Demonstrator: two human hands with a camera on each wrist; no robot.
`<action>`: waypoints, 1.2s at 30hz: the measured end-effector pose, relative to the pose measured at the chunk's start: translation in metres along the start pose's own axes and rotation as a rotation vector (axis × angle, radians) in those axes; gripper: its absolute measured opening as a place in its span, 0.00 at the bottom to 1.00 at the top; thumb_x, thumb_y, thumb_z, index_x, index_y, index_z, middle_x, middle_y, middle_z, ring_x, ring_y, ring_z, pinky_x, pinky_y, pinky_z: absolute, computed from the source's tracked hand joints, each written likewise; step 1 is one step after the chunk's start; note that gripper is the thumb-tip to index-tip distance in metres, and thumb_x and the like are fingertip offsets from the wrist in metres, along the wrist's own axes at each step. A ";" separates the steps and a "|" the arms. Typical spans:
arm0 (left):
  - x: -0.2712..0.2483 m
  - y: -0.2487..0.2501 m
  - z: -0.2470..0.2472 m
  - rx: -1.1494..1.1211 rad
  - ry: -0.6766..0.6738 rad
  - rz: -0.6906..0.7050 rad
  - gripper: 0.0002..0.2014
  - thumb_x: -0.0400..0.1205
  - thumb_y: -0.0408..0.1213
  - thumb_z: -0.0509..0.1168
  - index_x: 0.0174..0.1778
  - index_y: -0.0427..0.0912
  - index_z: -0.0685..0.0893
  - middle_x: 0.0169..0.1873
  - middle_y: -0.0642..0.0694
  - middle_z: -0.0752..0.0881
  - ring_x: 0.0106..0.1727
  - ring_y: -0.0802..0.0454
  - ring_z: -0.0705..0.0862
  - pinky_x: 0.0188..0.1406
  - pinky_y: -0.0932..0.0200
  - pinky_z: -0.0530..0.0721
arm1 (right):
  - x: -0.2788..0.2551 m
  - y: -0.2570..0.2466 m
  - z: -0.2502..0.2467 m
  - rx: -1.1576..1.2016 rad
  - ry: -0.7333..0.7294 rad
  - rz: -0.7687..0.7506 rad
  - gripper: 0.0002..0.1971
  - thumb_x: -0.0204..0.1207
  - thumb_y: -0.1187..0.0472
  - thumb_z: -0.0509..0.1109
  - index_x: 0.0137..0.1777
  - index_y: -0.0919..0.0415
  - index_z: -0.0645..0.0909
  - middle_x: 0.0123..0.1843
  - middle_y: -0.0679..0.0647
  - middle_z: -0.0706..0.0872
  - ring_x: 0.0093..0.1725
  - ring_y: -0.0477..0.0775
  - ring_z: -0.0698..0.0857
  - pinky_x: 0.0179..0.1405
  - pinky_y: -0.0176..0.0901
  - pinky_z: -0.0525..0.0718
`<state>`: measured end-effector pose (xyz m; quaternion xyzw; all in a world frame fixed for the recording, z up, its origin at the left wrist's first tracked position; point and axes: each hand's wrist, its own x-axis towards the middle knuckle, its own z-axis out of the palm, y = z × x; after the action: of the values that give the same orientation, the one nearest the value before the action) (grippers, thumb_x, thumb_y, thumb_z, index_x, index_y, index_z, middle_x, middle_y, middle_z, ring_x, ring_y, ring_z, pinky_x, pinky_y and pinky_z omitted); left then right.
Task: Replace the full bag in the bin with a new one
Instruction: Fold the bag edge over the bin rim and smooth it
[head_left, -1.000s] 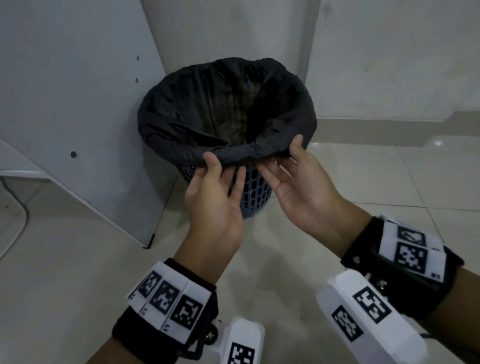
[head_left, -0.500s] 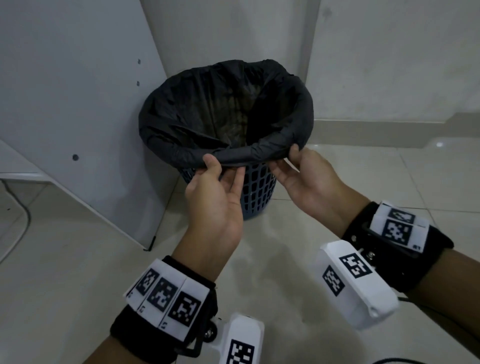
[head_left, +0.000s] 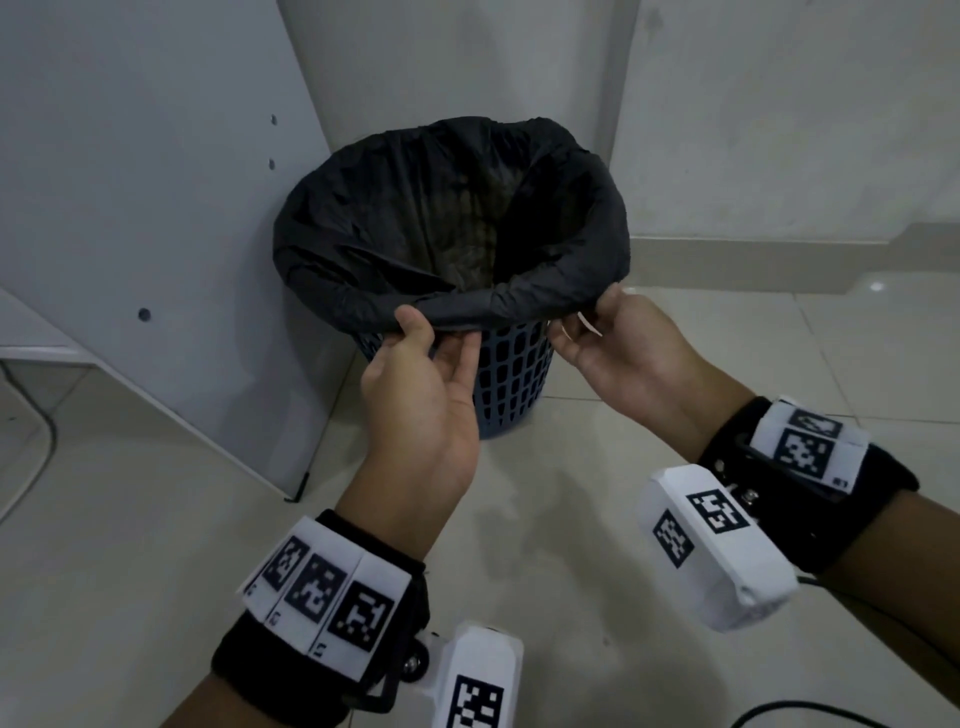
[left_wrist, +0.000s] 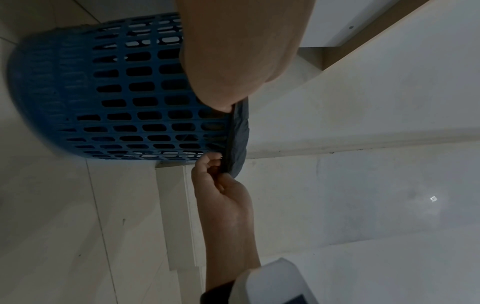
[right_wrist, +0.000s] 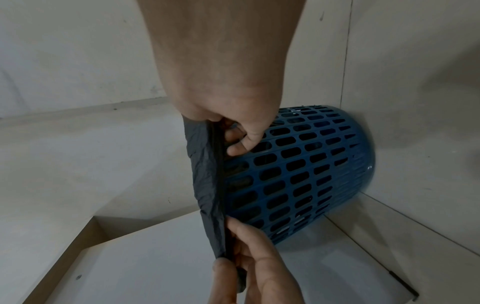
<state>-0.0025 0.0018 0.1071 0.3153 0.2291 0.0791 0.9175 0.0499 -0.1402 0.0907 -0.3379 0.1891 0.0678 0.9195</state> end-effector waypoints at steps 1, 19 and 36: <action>0.000 0.000 0.000 0.003 0.000 0.000 0.09 0.88 0.37 0.64 0.59 0.36 0.83 0.53 0.40 0.90 0.55 0.48 0.91 0.56 0.52 0.90 | 0.002 0.000 0.001 -0.004 -0.003 0.005 0.13 0.86 0.73 0.54 0.60 0.63 0.79 0.46 0.55 0.82 0.40 0.51 0.82 0.40 0.45 0.89; 0.001 0.000 0.001 0.001 0.009 0.013 0.06 0.88 0.37 0.64 0.54 0.37 0.82 0.52 0.40 0.90 0.54 0.48 0.90 0.57 0.51 0.90 | 0.000 0.010 -0.010 -0.166 -0.067 -0.090 0.14 0.82 0.54 0.69 0.57 0.64 0.86 0.45 0.53 0.90 0.43 0.48 0.85 0.47 0.39 0.88; 0.005 0.005 0.002 0.075 0.001 0.034 0.06 0.90 0.34 0.61 0.51 0.41 0.82 0.49 0.42 0.90 0.52 0.48 0.91 0.57 0.50 0.90 | -0.007 -0.010 0.010 -0.084 -0.094 -0.069 0.20 0.84 0.55 0.68 0.71 0.65 0.80 0.56 0.59 0.92 0.55 0.54 0.92 0.59 0.47 0.89</action>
<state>0.0026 0.0060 0.1094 0.3533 0.2271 0.0862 0.9034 0.0495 -0.1409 0.1062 -0.3788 0.1310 0.0596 0.9142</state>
